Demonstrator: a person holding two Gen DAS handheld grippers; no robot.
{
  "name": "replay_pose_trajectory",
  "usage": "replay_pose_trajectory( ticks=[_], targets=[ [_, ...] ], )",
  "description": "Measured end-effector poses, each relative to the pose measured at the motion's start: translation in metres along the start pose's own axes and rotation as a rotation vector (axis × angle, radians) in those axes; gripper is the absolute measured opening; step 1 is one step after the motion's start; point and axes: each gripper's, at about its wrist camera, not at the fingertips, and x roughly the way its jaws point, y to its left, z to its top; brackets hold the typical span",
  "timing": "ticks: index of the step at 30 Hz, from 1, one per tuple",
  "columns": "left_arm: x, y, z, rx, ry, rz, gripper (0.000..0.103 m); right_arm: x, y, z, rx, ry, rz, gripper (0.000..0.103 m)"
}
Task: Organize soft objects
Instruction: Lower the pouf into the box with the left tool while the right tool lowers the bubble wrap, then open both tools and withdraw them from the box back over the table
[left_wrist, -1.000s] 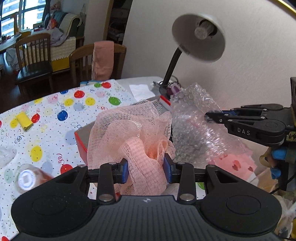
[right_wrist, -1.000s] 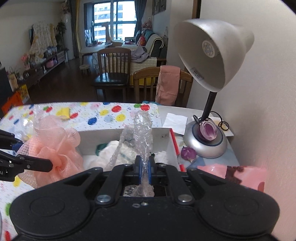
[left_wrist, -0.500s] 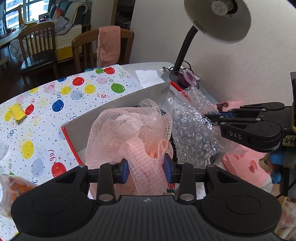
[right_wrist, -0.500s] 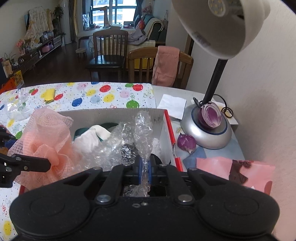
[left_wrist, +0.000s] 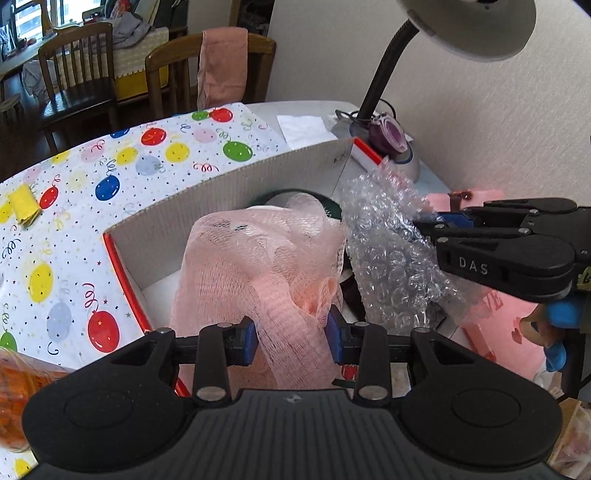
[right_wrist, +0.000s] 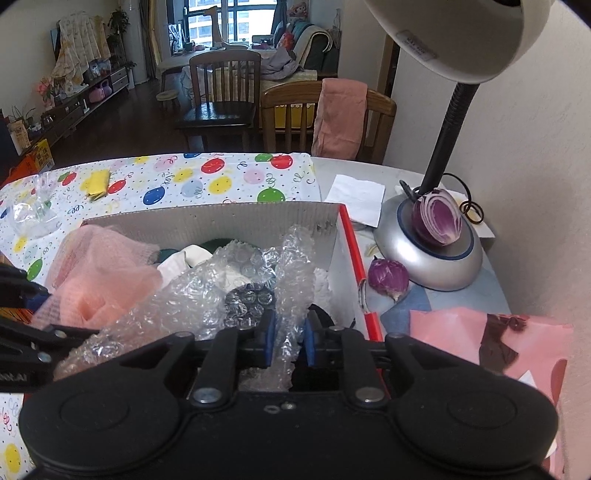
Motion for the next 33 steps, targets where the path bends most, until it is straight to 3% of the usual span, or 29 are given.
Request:
replay_pose_trajectory(
  ticks=[8, 10, 12, 14, 22, 33],
  targets=[
    [0.01, -0.003, -0.007, 0.006, 0.014, 0.02, 0.038, -0.007, -0.002, 0.0, 0.019, 0.004, 0.035, 0.026],
    [0.007, -0.004, -0.007, 0.005, 0.004, 0.021, 0.043, -0.012, -0.004, 0.001, 0.026, 0.001, 0.049, 0.032],
    [0.004, -0.004, -0.007, -0.005, -0.003, 0.015, 0.058, -0.018, -0.006, 0.002, 0.036, -0.007, 0.062, 0.035],
    [0.0, -0.003, -0.008, -0.013, -0.015, 0.008, 0.066, -0.024, -0.007, 0.002, 0.038, -0.013, 0.072, 0.039],
    [-0.021, -0.007, -0.011, -0.018, -0.05, 0.006, 0.067, -0.054, -0.009, 0.001, 0.044, -0.051, 0.116, 0.059],
    [-0.07, -0.013, -0.021, -0.016, -0.108, -0.014, 0.068, -0.108, -0.006, 0.003, 0.034, -0.125, 0.192, 0.069]
  ],
)
